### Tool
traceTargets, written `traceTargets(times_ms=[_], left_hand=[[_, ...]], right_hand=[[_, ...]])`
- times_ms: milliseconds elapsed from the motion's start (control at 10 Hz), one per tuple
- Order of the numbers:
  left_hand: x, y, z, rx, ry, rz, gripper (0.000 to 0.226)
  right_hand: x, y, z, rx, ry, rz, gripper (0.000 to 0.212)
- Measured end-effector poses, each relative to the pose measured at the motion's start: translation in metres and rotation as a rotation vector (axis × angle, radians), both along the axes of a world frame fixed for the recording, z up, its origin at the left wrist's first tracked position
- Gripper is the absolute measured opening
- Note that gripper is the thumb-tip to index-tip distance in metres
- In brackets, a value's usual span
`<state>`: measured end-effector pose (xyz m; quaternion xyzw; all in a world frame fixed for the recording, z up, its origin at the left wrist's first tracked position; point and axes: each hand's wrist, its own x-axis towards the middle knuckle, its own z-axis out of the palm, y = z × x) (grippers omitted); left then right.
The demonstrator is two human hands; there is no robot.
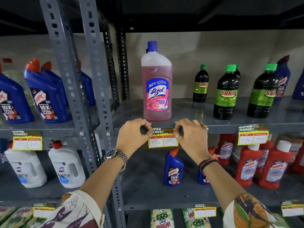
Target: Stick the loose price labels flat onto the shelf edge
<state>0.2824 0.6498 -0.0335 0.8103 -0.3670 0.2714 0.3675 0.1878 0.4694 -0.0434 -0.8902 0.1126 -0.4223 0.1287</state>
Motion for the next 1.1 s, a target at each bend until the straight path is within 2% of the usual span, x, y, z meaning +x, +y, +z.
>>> traceTargets(times_ms=[100, 300, 500, 700, 900, 1000, 1100], left_hand=[[0.002, -0.003, -0.002, -0.025, 0.027, 0.023, 0.016], [0.001, -0.012, -0.003, -0.022, -0.009, 0.075, 0.032], [0.003, -0.011, -0.003, 0.001, -0.032, 0.043, 0.026], [0.014, 0.000, -0.003, 0.018, 0.056, -0.080, 0.023], [0.016, 0.008, 0.002, 0.059, 0.067, -0.140, 0.026], [0.015, 0.014, 0.009, 0.111, 0.112, -0.160, 0.021], [0.013, 0.019, 0.027, 0.070, 0.009, -0.104, 0.016]], right_hand=[[0.004, 0.002, -0.003, -0.013, -0.023, -0.047, 0.013], [0.016, 0.011, -0.004, 0.003, -0.020, -0.106, 0.037], [0.015, 0.003, -0.004, -0.010, -0.048, -0.077, 0.029], [0.008, -0.005, -0.002, -0.002, -0.058, -0.021, 0.020], [0.004, -0.009, 0.003, 0.013, -0.048, 0.009, 0.023], [-0.003, -0.012, 0.010, 0.080, 0.028, 0.080, 0.024], [-0.007, -0.010, 0.029, 0.043, -0.089, 0.093, 0.024]])
